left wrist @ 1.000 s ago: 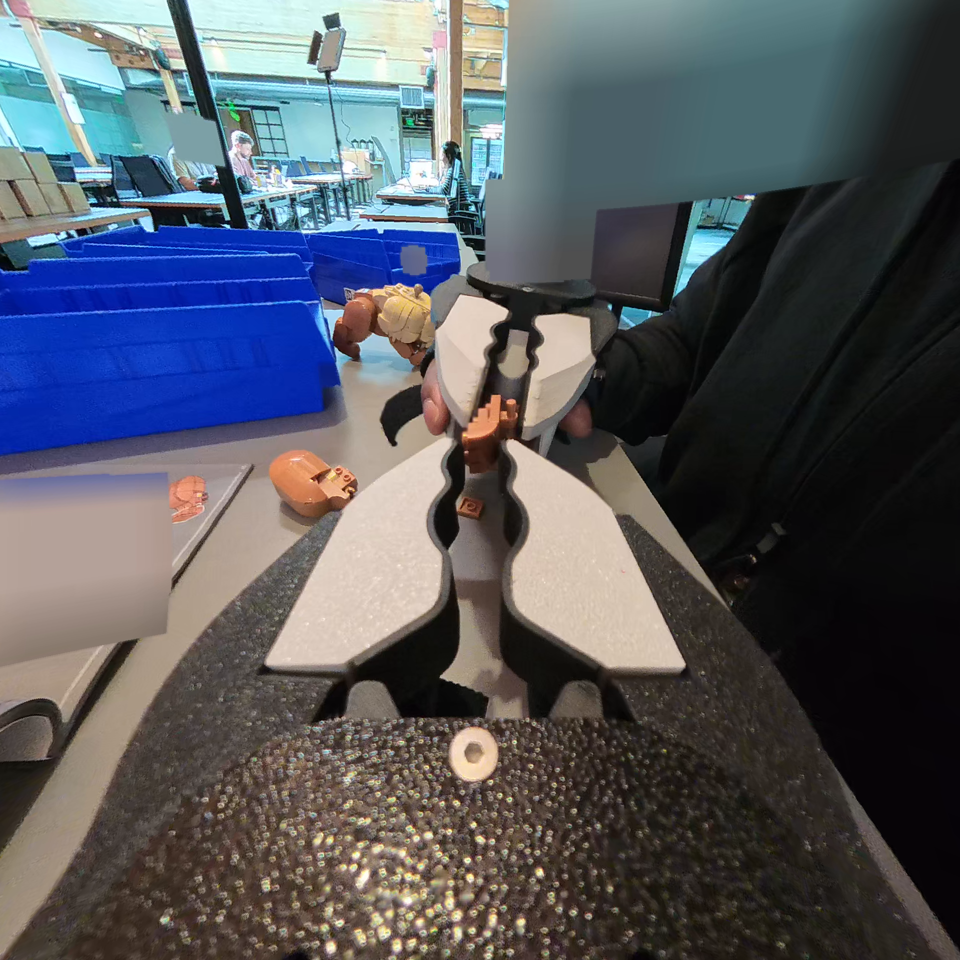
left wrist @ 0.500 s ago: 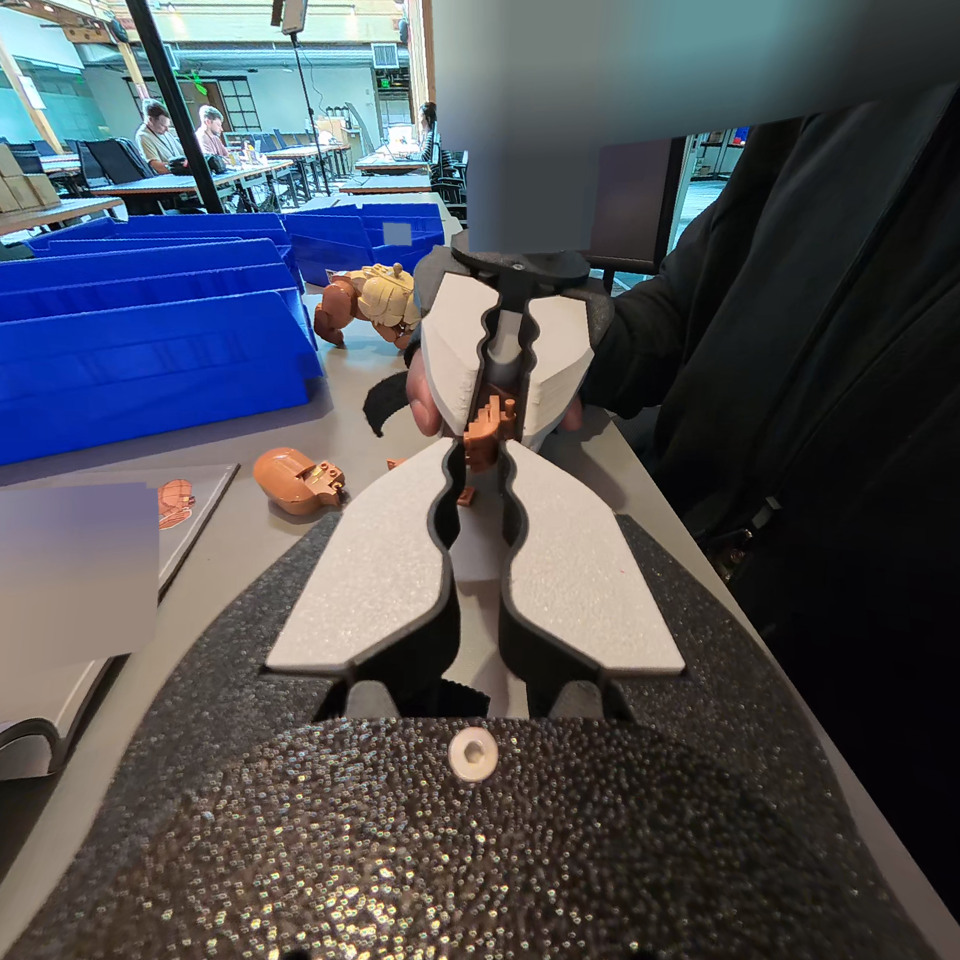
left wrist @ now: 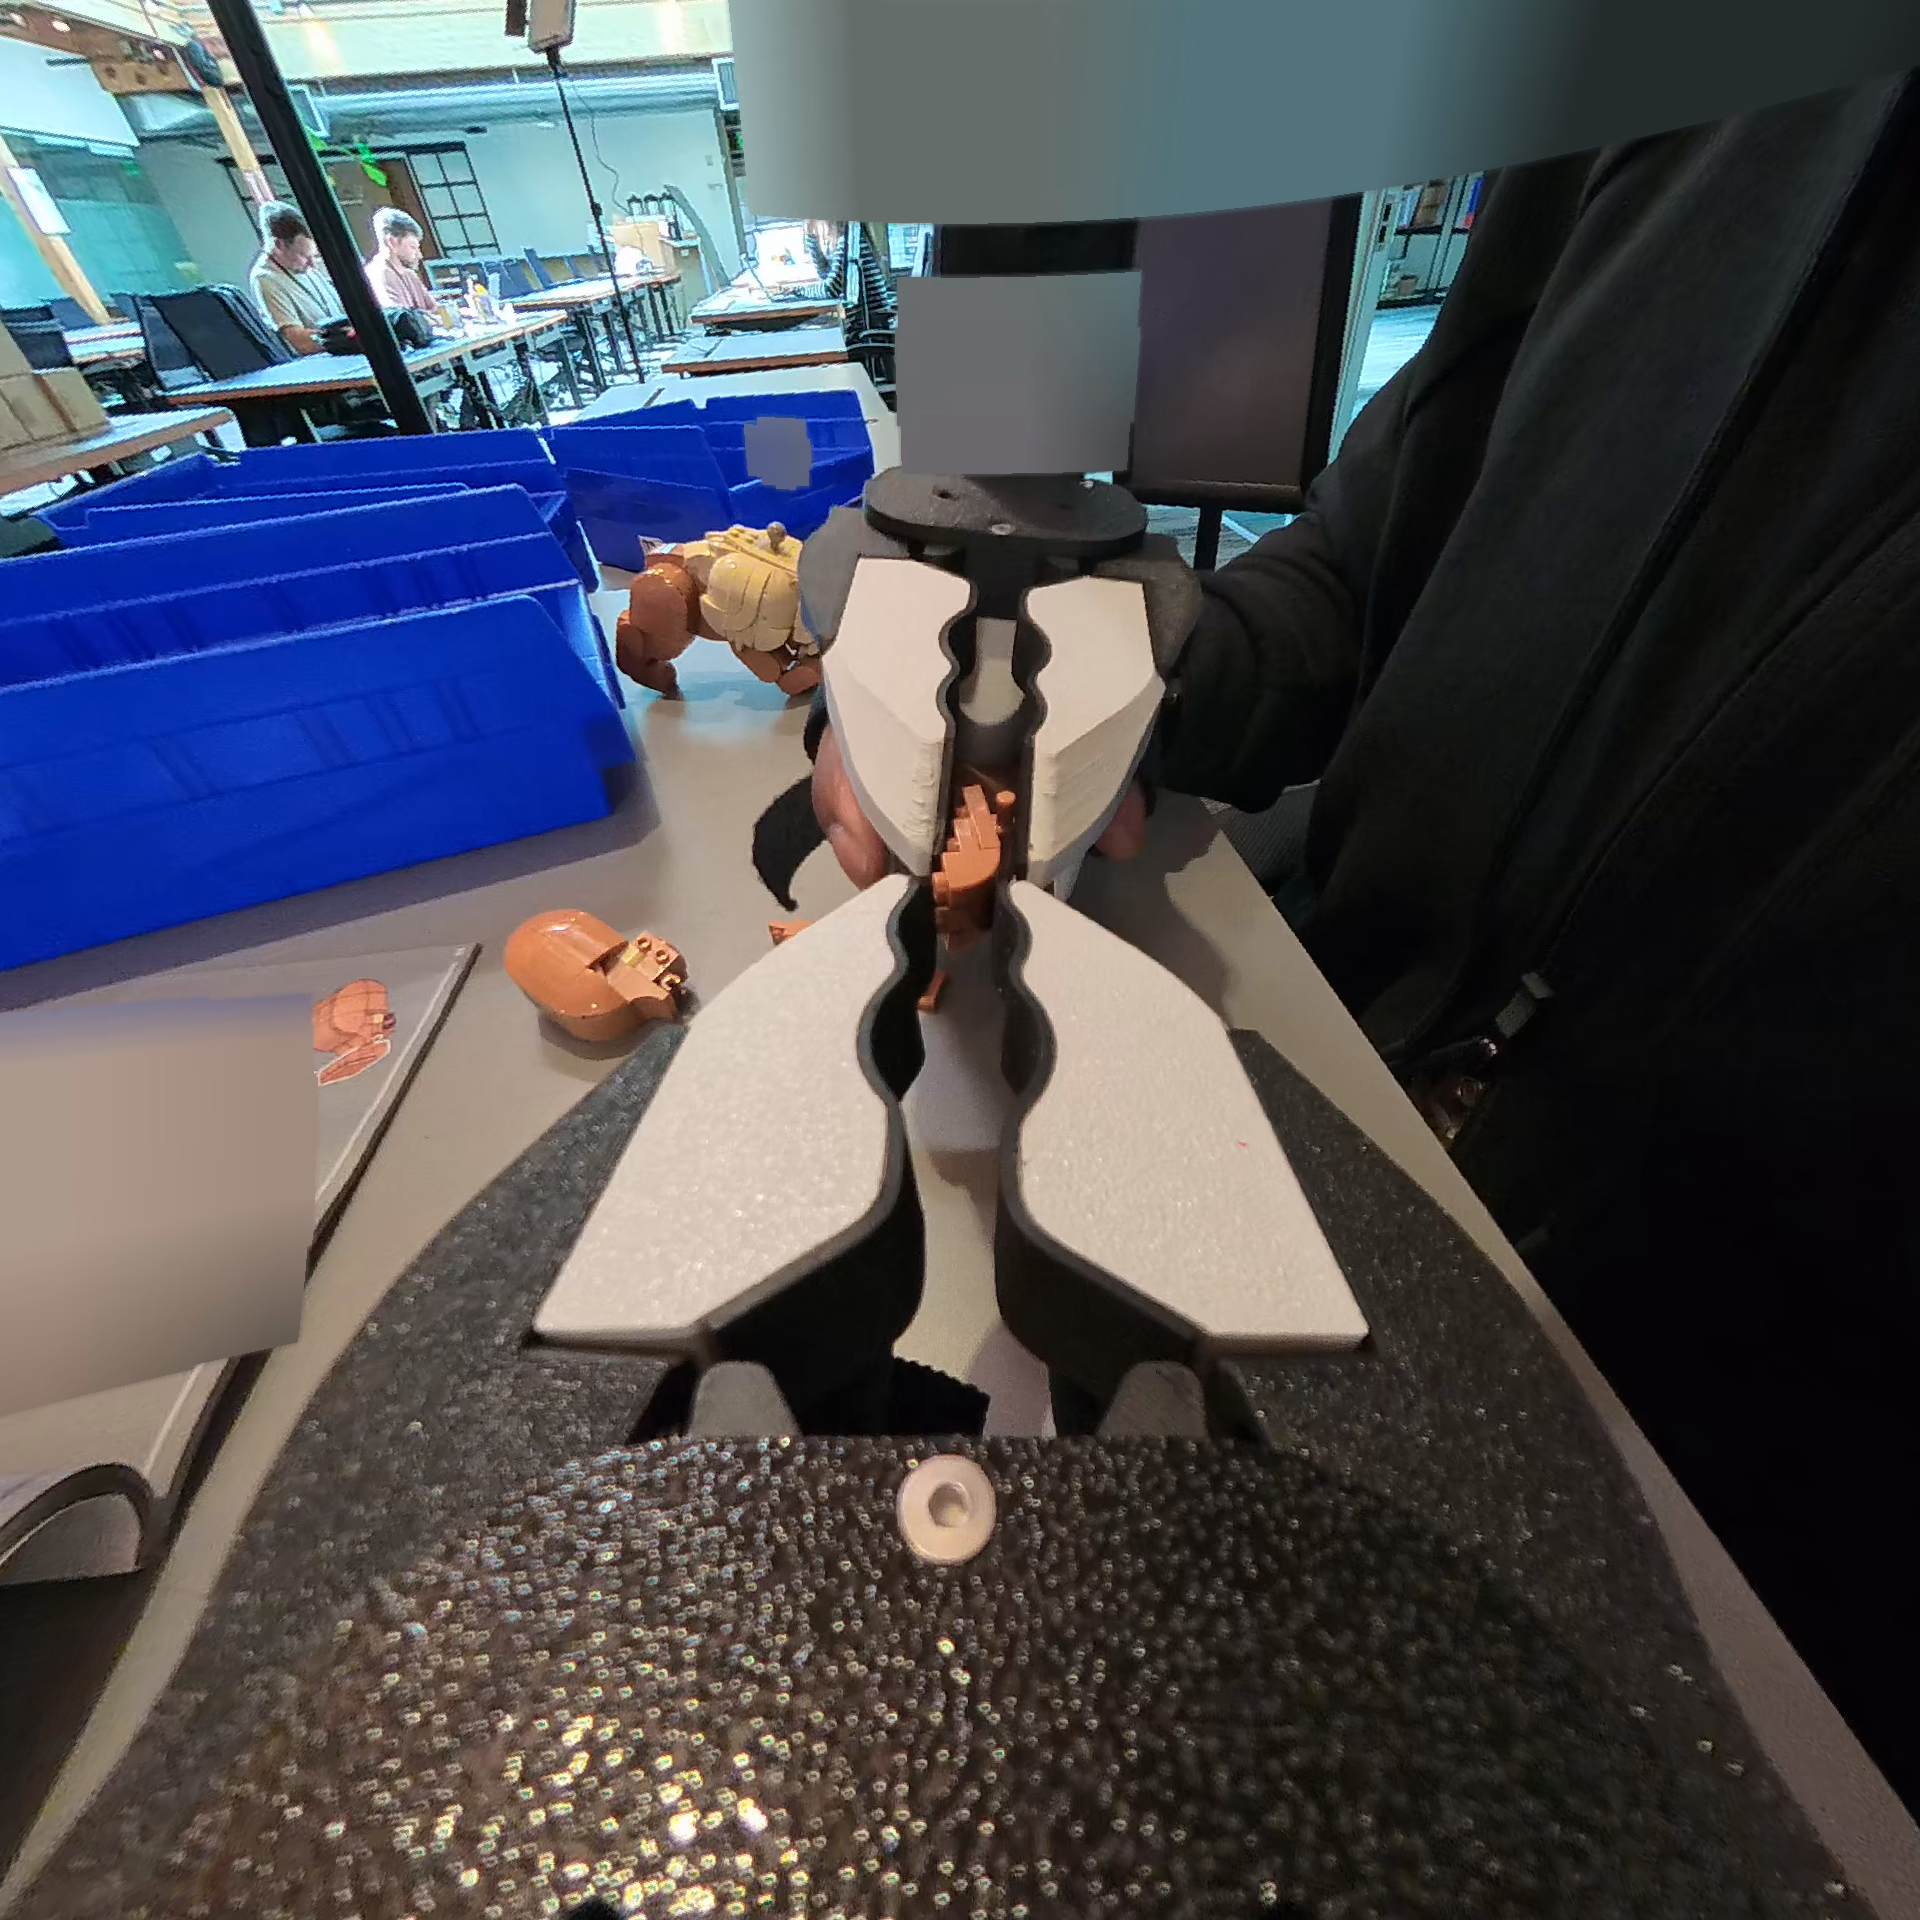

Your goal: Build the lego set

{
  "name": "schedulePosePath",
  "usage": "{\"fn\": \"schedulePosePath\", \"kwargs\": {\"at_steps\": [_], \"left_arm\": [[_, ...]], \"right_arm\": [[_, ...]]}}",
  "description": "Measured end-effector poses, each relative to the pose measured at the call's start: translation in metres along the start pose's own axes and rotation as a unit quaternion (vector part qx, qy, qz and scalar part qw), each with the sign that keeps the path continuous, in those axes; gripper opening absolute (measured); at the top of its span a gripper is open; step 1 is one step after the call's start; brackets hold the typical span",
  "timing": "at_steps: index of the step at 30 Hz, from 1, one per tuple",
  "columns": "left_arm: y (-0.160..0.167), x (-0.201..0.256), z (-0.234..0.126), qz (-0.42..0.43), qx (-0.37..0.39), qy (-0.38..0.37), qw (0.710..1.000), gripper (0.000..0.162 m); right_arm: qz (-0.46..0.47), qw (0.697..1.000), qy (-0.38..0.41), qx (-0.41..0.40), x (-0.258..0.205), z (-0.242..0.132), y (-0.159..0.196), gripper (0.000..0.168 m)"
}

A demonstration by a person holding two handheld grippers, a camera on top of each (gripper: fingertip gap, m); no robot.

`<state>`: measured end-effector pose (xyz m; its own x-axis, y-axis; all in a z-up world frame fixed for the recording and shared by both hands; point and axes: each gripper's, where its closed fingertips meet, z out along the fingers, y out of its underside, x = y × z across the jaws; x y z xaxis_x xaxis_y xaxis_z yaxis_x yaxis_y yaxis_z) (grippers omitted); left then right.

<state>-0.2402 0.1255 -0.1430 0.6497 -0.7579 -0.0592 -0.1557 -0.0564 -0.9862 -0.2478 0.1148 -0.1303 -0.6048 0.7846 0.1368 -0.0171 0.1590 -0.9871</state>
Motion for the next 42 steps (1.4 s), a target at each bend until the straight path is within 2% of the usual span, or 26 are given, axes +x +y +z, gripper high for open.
{"fn": "schedulePosePath", "kwargs": {"at_steps": [6,9,14,22,28,39,42], "left_arm": [[0.001,0.000,0.000,-0.010,0.003,0.003,1.000,0.011],[0.000,-0.004,-0.002,-0.038,0.016,0.005,0.999,0.011],[-0.005,-0.010,-0.008,-0.088,0.045,0.010,0.995,0.011],[0.001,-0.004,-0.002,-0.029,0.010,0.002,1.000,0.011],[0.004,-0.004,-0.002,0.000,-0.009,-0.009,1.000,0.011],[0.005,-0.002,-0.003,0.006,-0.020,-0.004,1.000,0.011],[0.001,-0.005,-0.002,-0.009,-0.003,-0.011,1.000,0.011]], "right_arm": [[-0.004,1.000,0.004,0.003,0.000,0.000,0.001,0.014],[-0.008,1.000,0.020,-0.004,0.005,-0.001,0.002,0.026],[0.024,0.999,0.030,0.004,0.013,-0.007,0.001,0.019],[0.006,1.000,0.008,-0.009,0.003,-0.004,0.004,0.012],[-0.020,0.999,0.021,-0.021,0.003,-0.002,0.006,0.012],[-0.023,0.999,0.023,-0.027,0.001,-0.001,0.007,0.011],[-0.054,0.998,0.038,-0.017,0.004,-0.003,0.004,0.011]]}}
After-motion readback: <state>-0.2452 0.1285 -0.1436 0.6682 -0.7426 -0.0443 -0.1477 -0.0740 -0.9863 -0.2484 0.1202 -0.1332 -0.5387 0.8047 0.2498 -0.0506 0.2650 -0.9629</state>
